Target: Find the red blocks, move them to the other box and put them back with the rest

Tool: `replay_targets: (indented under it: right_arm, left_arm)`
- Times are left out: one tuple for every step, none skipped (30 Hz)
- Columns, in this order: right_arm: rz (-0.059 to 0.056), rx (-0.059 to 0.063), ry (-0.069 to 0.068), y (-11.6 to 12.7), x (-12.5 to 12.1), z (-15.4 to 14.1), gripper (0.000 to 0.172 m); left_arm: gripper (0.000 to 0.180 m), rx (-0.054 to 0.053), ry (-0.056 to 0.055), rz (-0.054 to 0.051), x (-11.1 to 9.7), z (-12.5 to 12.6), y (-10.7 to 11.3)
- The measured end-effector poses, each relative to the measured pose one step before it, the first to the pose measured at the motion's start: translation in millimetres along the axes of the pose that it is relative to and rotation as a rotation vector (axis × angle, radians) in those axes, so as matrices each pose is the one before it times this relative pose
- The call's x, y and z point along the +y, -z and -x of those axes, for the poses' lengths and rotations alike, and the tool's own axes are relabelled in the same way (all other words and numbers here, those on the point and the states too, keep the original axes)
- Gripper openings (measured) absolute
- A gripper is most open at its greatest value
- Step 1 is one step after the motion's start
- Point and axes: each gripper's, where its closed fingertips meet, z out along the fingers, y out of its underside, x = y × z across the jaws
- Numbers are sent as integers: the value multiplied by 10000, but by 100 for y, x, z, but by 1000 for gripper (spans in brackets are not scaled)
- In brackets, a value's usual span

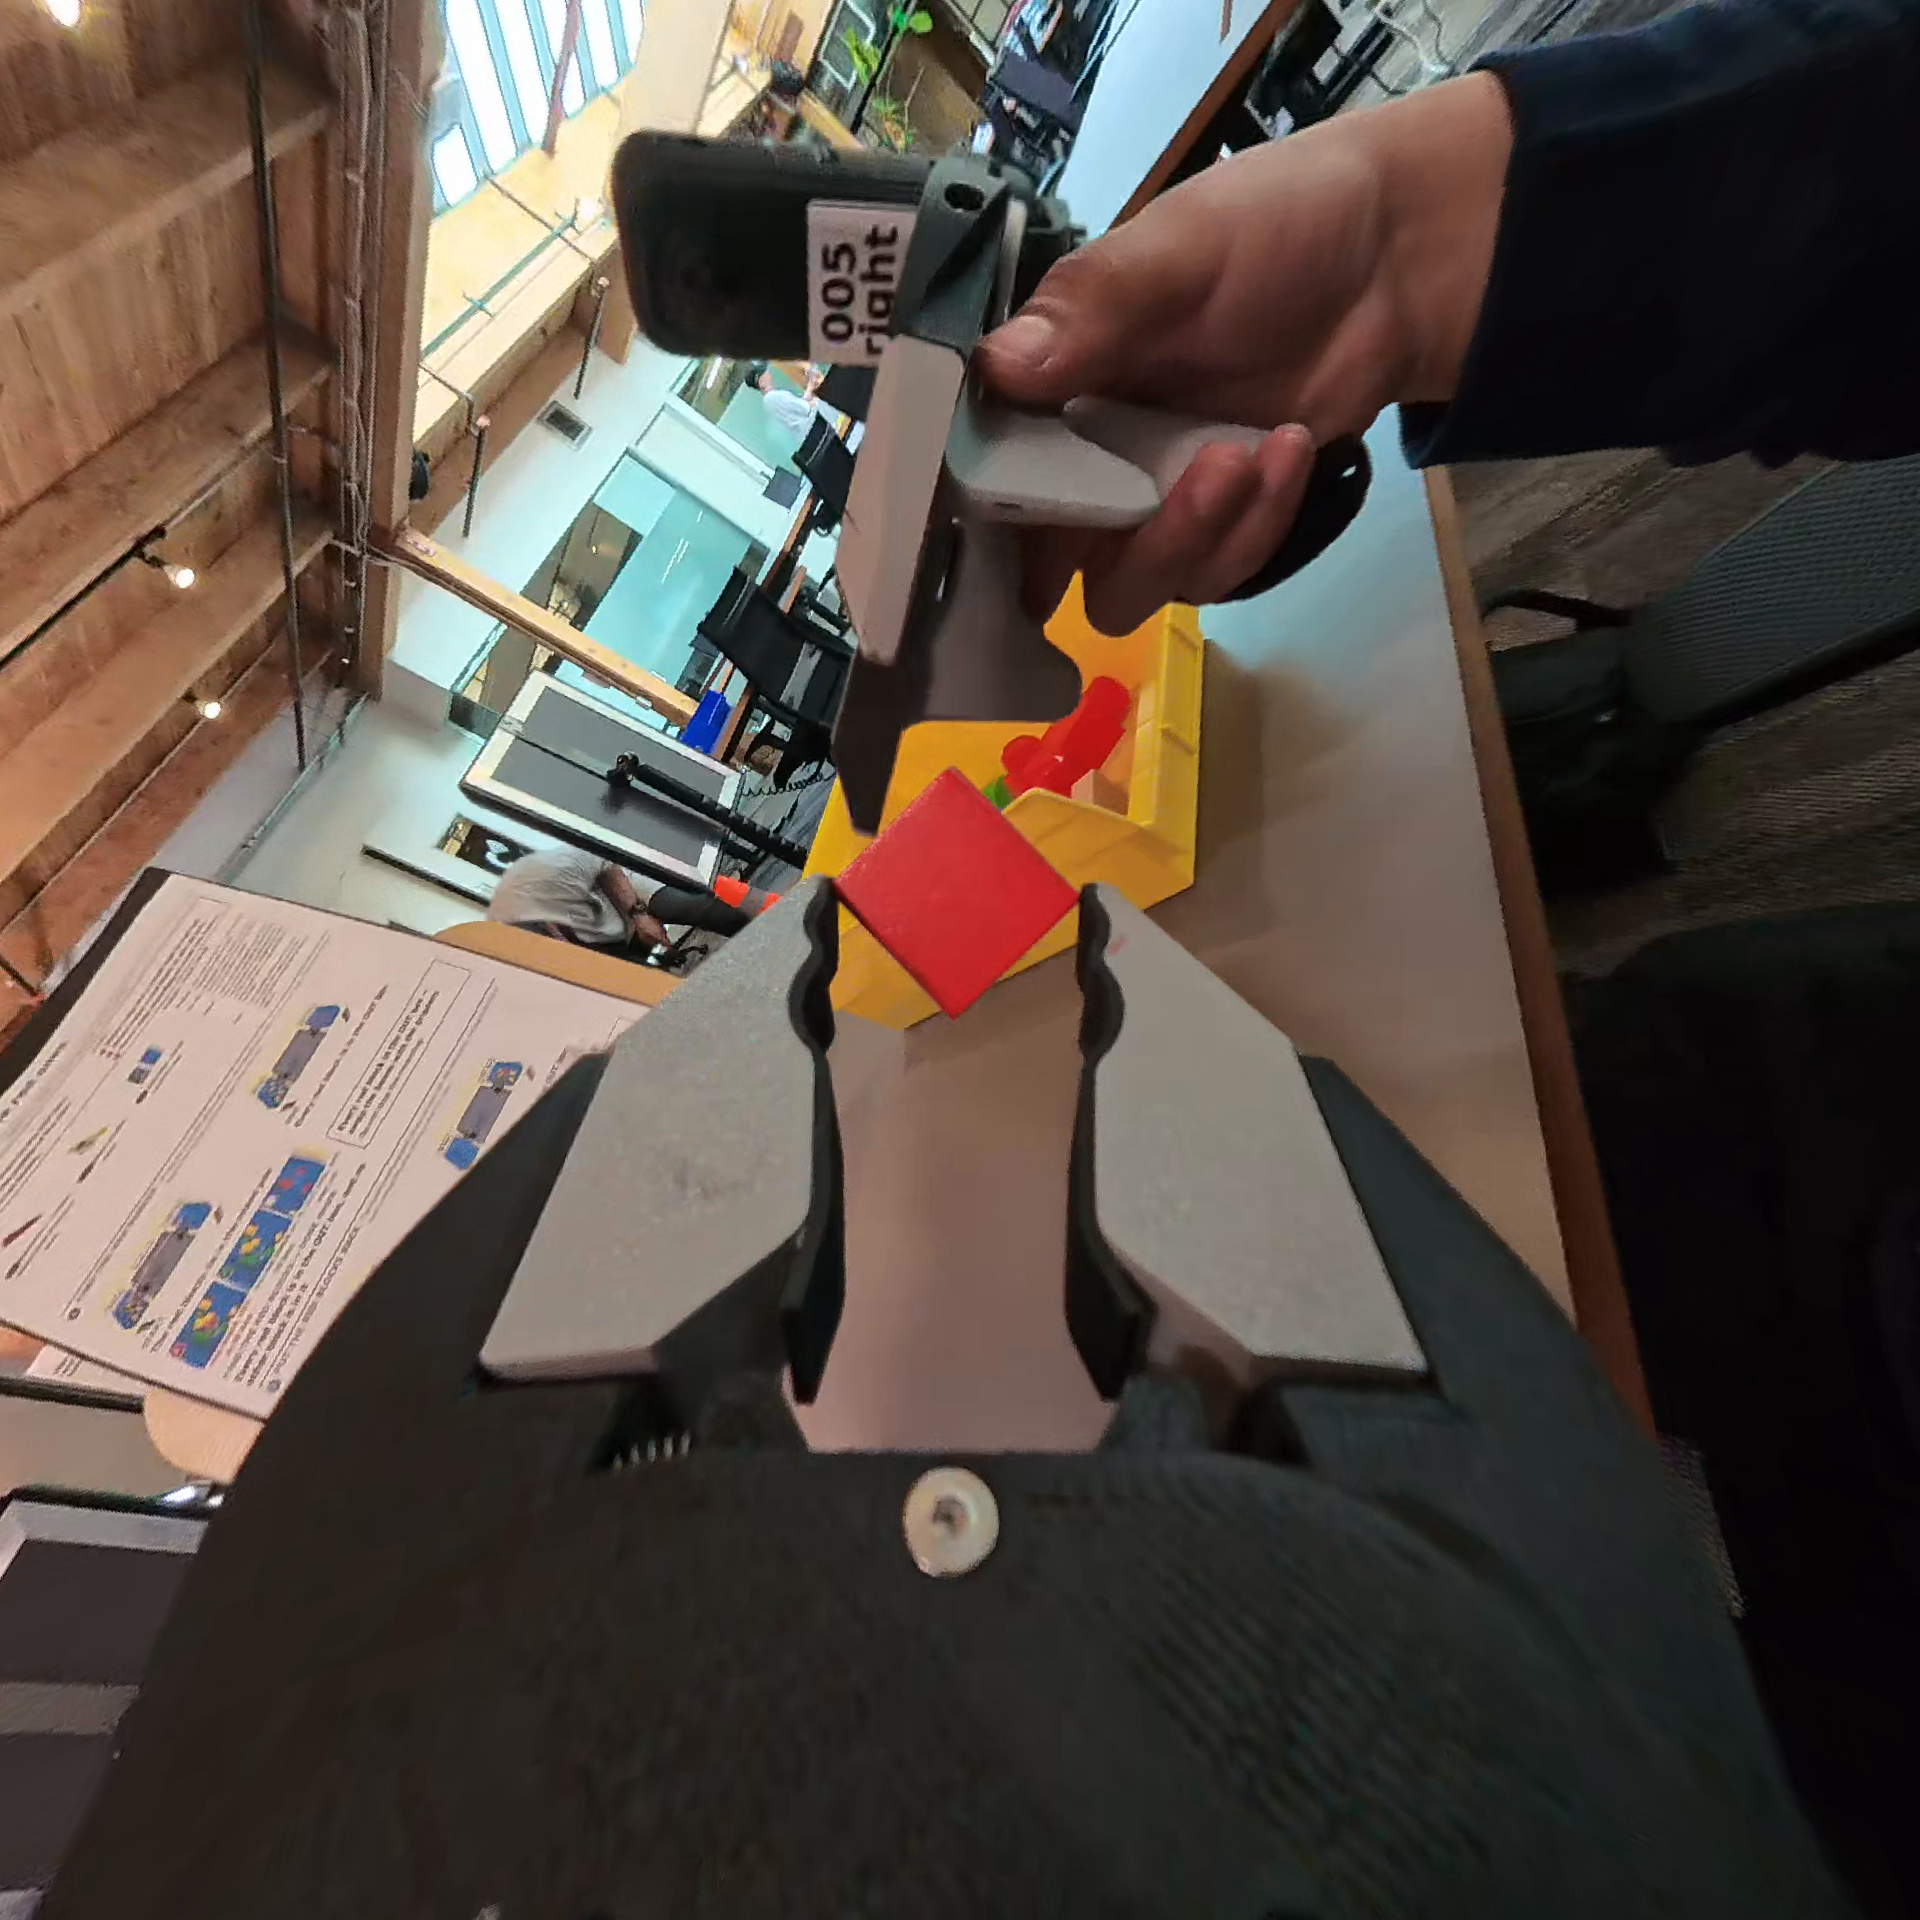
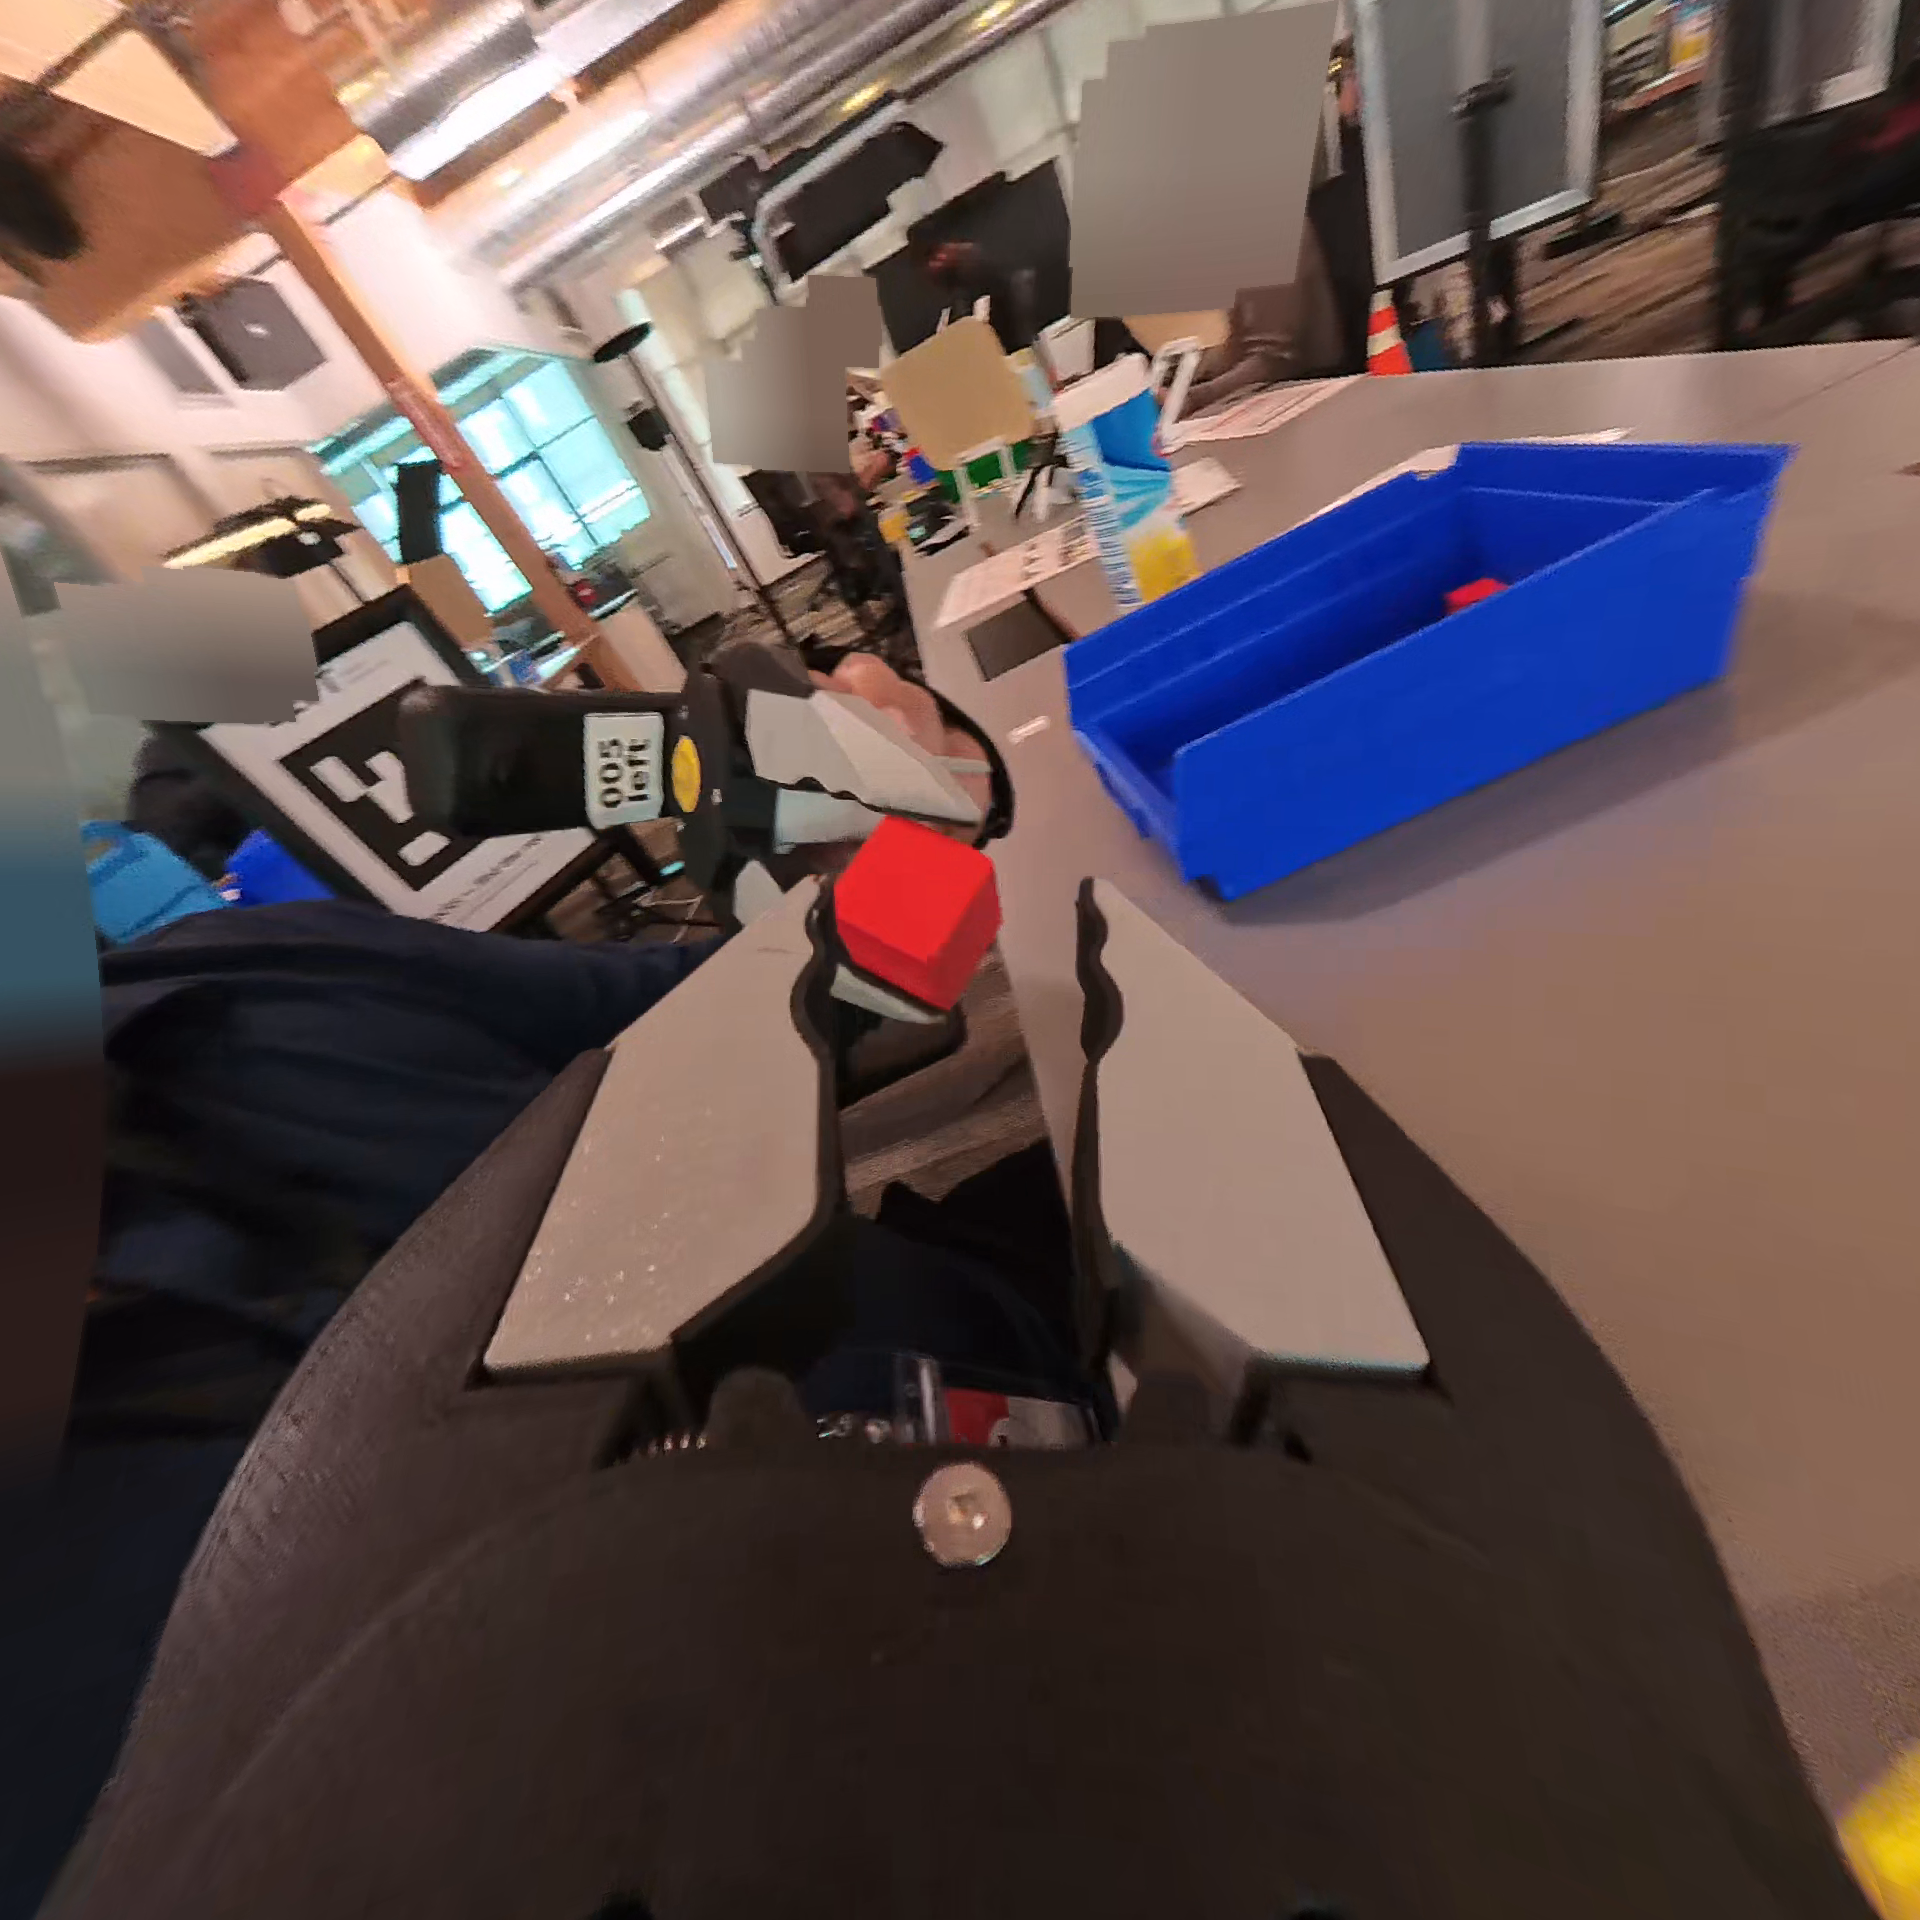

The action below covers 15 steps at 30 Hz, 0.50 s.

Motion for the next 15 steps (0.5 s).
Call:
replay_targets:
  right_arm:
    - [140, -76, -5, -203, 224, 164, 46]
    - [91, 86, 82, -188, 126, -43, 46]
    - [29, 160, 117, -150, 58, -134, 46]
    - [25, 126, 73, -148, 61, -102, 46]
    - [62, 31, 12, -162, 128, 17, 45]
    - [78, -52, 1, -170, 130, 154, 46]
    - [56, -57, 16, -165, 95, 161, 46]
    - [34, -23, 25, -163, 41, 103, 46]
    - [32, -8, 28, -157, 35, 74, 46]
    - [48, 17, 29, -157, 51, 23, 45]
    - [59, 91, 36, -133, 61, -97, 45]
    - [50, 182, 49, -96, 63, -230, 45]
    - [23, 220, 51, -68, 18, -290, 45]
    - [10, 197, 38, -32, -3, -270, 44]
    - [30, 150, 30, -14, 38, -196, 44]
  left_arm:
    - [44, 13, -10, -40, -176, -87, -121]
    - [44, 54, -22, -40, -176, -138, -112]
    - [44, -8, -30, -41, -154, -83, -79]
    - [44, -91, -28, -35, -118, 24, -45]
    - [44, -44, -24, -32, -96, -58, -24]
    - [44, -56, -36, 1, -42, -27, 0]
    - [44, -92, -52, 0, -14, 40, 23]
    - [44, -54, -64, -4, -4, 8, 22]
    - [44, -34, -50, -4, 26, 17, 20]
    - [44, -5, -25, -1, 73, -6, -33]
    - [44, 35, -7, 41, 187, -39, -78]
    - [44, 4, -7, 90, 314, 5, -123]
    - [44, -17, -17, 86, 337, 13, -131]
    - [44, -6, -12, 61, 270, -17, -132]
    - [44, 38, 6, 31, 176, -60, -100]
